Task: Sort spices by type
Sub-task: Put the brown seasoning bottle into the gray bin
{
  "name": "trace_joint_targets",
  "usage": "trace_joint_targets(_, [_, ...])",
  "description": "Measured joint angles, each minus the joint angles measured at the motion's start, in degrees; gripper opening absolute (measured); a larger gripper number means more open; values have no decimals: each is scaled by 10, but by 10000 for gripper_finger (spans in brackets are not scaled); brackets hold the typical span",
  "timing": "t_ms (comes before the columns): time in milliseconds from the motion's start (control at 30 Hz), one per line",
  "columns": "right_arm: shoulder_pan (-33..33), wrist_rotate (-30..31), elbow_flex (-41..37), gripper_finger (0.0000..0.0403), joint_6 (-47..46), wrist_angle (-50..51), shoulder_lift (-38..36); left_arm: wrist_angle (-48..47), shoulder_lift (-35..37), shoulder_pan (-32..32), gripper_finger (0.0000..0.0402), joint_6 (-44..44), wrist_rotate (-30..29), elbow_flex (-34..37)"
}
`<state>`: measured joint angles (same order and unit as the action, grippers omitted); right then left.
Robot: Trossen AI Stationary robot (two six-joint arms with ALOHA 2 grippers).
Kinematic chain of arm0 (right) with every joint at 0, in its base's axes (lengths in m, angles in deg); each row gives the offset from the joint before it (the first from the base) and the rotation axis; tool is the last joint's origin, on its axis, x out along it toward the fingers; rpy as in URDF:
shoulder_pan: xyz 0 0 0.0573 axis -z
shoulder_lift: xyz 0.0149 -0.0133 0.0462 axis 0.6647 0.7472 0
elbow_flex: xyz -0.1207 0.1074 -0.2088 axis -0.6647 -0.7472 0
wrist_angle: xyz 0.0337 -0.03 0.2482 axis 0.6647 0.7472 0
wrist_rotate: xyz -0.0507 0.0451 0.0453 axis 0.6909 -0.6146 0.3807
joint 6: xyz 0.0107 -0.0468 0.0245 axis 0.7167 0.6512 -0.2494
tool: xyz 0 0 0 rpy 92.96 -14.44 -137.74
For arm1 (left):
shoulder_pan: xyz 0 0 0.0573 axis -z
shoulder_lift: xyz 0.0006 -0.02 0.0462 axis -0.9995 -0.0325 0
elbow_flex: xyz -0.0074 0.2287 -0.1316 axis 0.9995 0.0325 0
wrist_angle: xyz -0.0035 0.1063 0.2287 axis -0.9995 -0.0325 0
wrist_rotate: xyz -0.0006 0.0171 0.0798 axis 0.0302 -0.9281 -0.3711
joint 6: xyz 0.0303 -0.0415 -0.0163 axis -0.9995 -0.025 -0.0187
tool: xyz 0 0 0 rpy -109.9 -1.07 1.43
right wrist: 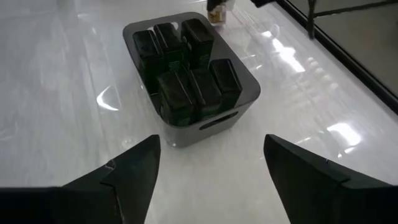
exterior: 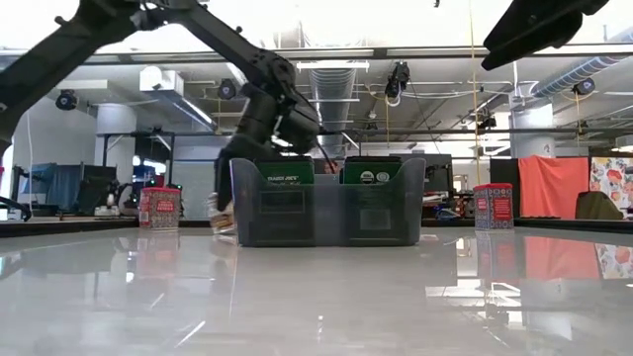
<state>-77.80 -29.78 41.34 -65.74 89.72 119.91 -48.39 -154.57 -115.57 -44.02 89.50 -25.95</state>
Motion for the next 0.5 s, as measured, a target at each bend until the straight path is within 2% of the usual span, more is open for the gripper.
trace_joint_targets(167, [0,0,0,284,21,-3,0,-28,-39,-3,168,-1,6,-60])
trace_joint_targets(367, [0,0,0,291,36,-3,0,-4,-56,-13,180,-5,36,-108])
trace_joint_targets(500, [0,0,0,295,46,-3,0,14,-57,-19,177,7,36,-127])
